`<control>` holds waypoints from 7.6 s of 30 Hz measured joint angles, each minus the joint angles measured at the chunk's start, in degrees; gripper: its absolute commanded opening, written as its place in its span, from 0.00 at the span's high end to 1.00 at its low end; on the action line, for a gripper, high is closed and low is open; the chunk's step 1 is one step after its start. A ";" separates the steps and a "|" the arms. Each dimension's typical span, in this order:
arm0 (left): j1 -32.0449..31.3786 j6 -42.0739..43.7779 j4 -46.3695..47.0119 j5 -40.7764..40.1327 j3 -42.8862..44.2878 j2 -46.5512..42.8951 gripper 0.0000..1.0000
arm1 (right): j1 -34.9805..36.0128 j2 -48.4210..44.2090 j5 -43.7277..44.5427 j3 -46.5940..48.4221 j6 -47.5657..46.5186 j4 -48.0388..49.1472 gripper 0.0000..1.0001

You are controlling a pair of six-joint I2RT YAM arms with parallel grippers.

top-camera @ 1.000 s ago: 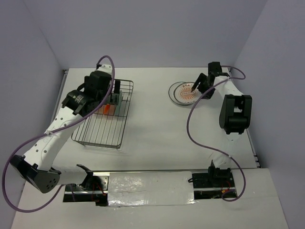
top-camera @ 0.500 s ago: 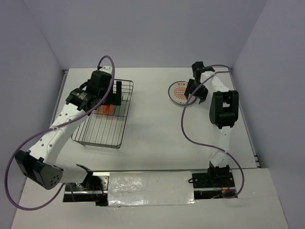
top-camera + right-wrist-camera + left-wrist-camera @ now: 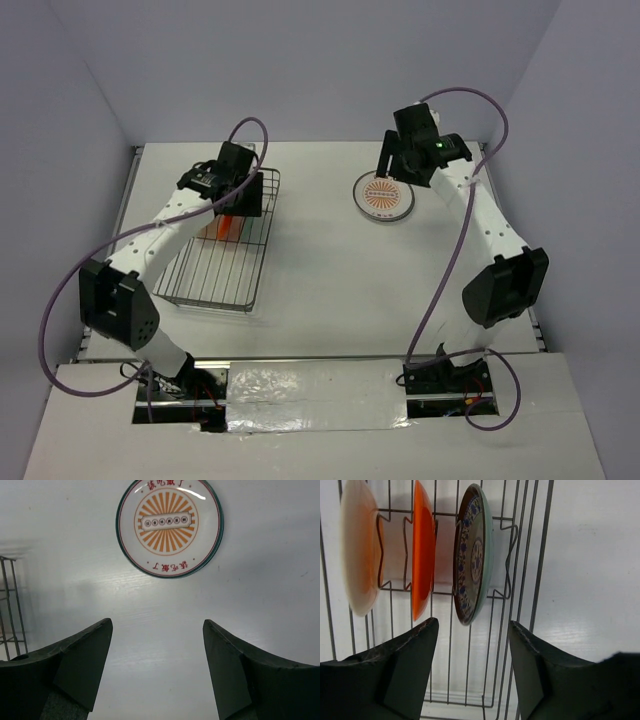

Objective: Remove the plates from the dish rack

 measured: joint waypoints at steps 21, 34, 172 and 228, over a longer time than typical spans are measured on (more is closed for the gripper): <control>4.24 2.80 8.35 10.62 -0.02 8.68 0.95 | 2.54 -3.02 -0.68 -6.56 -0.35 -3.37 0.20; 4.00 12.68 -1.55 15.15 17.97 8.48 1.00 | 2.45 -5.38 -10.71 6.80 3.58 -7.50 0.00; 7.41 6.27 -4.81 5.73 -11.39 -19.26 0.01 | -19.30 25.29 -19.56 -6.38 -1.57 19.39 0.77; 8.09 7.58 -4.00 8.24 -14.71 -21.75 0.00 | -20.92 18.73 -27.39 -15.08 0.61 23.28 0.59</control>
